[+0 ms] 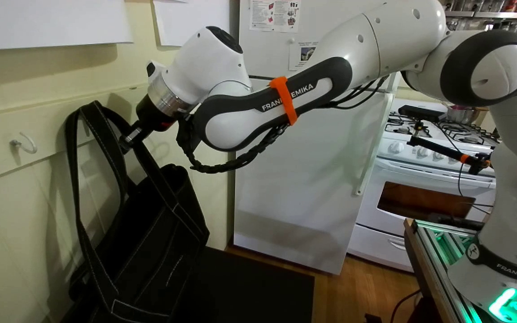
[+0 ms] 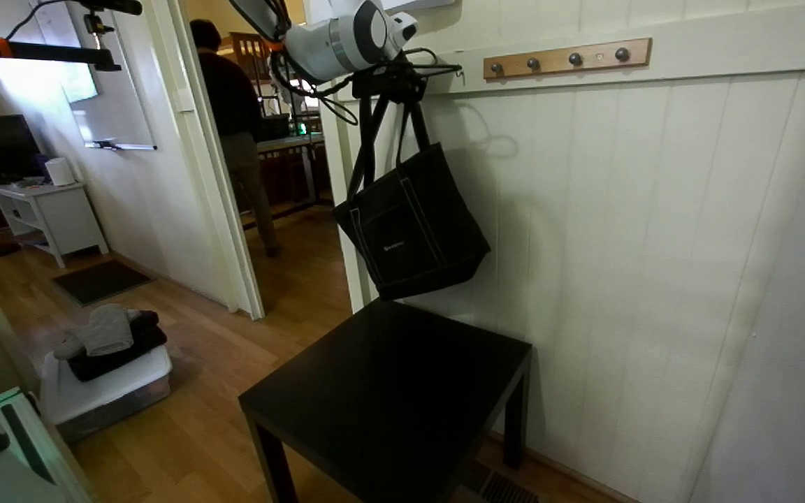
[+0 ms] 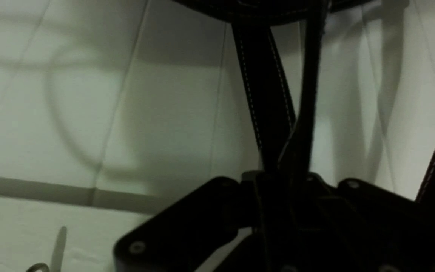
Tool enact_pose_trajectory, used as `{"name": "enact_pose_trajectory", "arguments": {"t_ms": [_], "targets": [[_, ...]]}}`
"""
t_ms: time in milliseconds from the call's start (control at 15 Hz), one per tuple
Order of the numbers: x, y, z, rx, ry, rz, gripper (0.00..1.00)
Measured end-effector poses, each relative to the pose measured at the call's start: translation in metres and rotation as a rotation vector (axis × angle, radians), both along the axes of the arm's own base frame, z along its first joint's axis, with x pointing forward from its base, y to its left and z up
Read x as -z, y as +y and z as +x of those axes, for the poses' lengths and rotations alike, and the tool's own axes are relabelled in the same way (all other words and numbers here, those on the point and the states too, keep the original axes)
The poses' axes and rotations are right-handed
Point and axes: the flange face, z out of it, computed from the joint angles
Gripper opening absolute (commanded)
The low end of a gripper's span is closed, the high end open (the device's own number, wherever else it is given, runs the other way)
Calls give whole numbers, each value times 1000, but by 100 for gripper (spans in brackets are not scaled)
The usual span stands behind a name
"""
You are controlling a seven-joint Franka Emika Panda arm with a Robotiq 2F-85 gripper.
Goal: Place the black bag on the table.
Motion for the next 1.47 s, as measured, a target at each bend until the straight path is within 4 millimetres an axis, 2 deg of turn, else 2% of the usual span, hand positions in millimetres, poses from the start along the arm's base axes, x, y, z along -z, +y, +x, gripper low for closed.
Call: {"name": "enact_pose_trajectory", "arguments": {"t_ms": [867,1467], "targets": [[-29,9,-2,-27,-138,13,1],[-71,14,-12,-10,-214,-13,1]]}}
